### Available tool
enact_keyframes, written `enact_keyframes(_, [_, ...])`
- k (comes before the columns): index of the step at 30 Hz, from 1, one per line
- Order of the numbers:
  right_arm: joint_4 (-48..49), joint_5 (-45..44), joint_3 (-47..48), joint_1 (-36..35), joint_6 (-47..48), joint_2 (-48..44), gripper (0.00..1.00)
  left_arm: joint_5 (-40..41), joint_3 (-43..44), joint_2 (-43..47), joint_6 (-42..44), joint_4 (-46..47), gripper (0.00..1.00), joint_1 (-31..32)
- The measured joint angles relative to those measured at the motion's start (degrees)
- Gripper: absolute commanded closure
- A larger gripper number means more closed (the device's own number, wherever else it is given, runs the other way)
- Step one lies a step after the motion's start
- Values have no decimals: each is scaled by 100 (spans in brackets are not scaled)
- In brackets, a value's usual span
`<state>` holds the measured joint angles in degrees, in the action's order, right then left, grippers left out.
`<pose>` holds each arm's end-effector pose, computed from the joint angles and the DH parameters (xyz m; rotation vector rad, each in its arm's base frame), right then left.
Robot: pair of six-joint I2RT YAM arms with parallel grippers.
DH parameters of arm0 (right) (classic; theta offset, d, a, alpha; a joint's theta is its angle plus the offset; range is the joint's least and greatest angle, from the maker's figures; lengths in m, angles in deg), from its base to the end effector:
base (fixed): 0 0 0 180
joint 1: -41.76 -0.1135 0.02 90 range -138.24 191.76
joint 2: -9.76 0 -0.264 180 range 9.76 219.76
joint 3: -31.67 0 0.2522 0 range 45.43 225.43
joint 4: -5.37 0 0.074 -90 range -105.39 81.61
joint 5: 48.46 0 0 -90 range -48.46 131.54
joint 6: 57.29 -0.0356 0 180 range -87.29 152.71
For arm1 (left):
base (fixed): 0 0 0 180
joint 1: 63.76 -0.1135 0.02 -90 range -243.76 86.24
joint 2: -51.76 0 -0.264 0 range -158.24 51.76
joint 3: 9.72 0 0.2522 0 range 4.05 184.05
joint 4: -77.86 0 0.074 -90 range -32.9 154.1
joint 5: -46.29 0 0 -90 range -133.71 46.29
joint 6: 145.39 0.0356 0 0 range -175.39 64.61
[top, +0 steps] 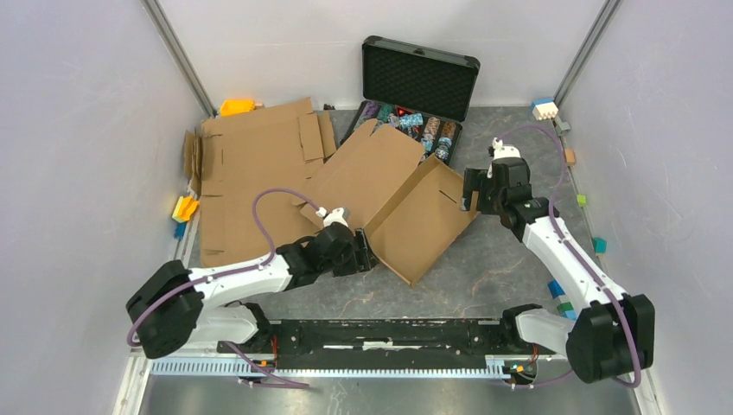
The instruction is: Fold the paper box
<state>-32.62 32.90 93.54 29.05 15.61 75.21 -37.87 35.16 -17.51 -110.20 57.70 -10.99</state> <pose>0.2389 0.0484 0.2654 0.1652 2.2823 0.0976 0.1446 -0.1843 0.1795 -0.0974 2.4864 -0.7657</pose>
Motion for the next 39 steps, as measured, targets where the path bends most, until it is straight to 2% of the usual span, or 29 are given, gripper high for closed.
enact_keyframes(10, [409,98,-262,-2,201,-179,2,575,175,-503,-1132,380,20,201])
enact_keyframes(14, [461,83,-269,-2,216,-267,2,745,219,-564,-1397,542,23,284])
enact_keyframes(19, [527,68,-269,-2,214,-273,2,826,693,-1121,-1550,479,42,328])
enact_keyframes(23, [525,9,-269,-2,216,-278,2,931,763,-1266,-1646,354,68,341])
enact_keyframes(28, [520,-31,-269,2,234,-385,2,1073,916,-1259,-1648,-181,92,356])
enact_keyframes(30, [516,-17,-269,2,258,-433,2,1095,984,-1187,-1611,-450,97,354])
enact_keyframes(39, [439,557,-568,2,415,-568,2,1508,1027,155,-433,-2472,98,358])
